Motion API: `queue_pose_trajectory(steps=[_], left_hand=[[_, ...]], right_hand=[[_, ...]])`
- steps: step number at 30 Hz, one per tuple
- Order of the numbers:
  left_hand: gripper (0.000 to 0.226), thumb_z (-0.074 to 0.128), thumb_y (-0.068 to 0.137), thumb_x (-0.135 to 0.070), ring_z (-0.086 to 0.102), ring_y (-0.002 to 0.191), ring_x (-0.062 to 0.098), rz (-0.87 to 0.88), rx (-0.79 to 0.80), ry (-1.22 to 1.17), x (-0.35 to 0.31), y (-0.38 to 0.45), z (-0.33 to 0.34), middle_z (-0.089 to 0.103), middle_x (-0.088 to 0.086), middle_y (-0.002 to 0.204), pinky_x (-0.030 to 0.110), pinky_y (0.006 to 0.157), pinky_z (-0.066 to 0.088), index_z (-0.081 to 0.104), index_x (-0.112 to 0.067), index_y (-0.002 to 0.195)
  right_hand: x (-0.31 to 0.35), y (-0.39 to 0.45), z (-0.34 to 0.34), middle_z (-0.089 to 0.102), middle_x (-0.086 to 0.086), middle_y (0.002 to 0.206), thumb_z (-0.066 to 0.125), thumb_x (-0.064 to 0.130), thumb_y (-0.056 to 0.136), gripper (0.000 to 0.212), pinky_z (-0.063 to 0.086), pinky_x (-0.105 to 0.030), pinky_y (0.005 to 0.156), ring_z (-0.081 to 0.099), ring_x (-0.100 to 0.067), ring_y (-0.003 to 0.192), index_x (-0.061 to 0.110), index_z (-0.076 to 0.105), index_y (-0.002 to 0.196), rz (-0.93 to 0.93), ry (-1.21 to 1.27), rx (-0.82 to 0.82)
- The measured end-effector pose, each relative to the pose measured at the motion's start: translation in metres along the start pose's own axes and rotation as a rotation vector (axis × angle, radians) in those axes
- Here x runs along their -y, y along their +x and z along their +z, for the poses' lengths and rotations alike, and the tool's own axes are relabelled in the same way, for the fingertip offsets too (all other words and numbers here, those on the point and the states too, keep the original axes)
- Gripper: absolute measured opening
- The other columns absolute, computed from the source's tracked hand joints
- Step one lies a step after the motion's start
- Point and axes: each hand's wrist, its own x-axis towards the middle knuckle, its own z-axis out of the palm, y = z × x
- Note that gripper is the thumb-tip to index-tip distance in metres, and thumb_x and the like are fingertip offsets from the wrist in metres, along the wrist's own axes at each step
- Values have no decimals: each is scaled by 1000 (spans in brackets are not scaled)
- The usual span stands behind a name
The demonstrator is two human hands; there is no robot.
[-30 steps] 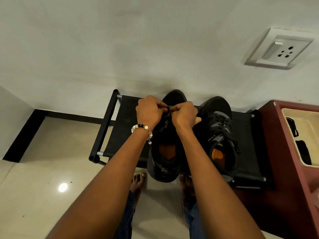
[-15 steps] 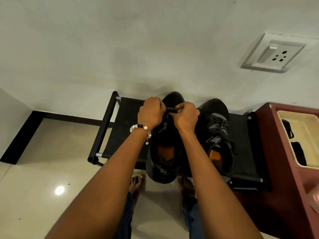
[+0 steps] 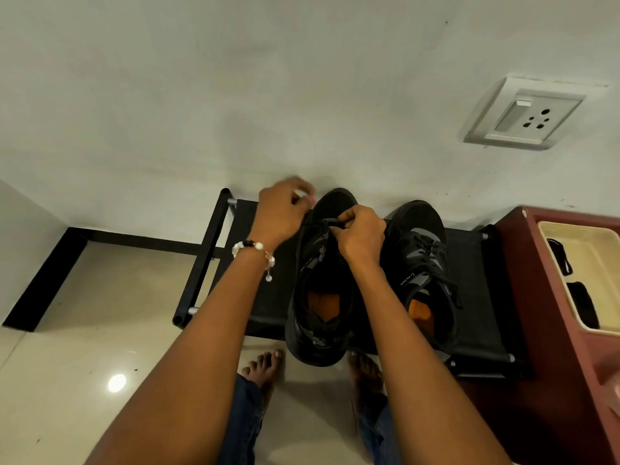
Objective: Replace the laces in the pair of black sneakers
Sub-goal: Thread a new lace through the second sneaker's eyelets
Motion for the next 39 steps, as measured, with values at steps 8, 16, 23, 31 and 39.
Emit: queue_pose_trajectory(steps=[8,16,23,31,39], left_hand=[[23,64,92,-20,63,75,18,-206,85,61,-1,2,-6,70,10,80,30,71,51,74,-4,80],[25,52,96,-23,55,70,11,-394,-355,-1652,-1,5,-36,65,1,87,17,49,32,61,-17,73],[33,61,90,-45,64,93,25,-234,-354,-7,9,3,-14,68,3,96,31,78,44,59,-14,99],[27,69,86,-31,45,120,25,173,107,137,-1,3,26,57,-1,126,31,102,32,70,-31,113],[18,64,91,-25,62,98,26,-85,-58,41,-2,3,19,71,6,96,41,97,44,74,-11,87]], right_hand=[[-5,2,1,68,-11,89,80,14,79,18,56,-35,82,66,-23,85,10,67,91,-23,17,8],[-5,4,-1,68,-11,91,78,13,81,15,57,-36,82,66,-23,86,10,67,90,-15,26,53],[2,13,-27,68,-7,78,75,5,81,12,56,-28,72,67,-19,74,12,70,89,13,188,213],[16,11,-54,69,-11,79,69,-2,85,9,51,-23,57,65,-19,66,6,68,90,24,624,268],[-3,19,-83,69,-7,75,78,3,78,15,47,-18,52,62,-11,59,8,69,90,0,442,290]])
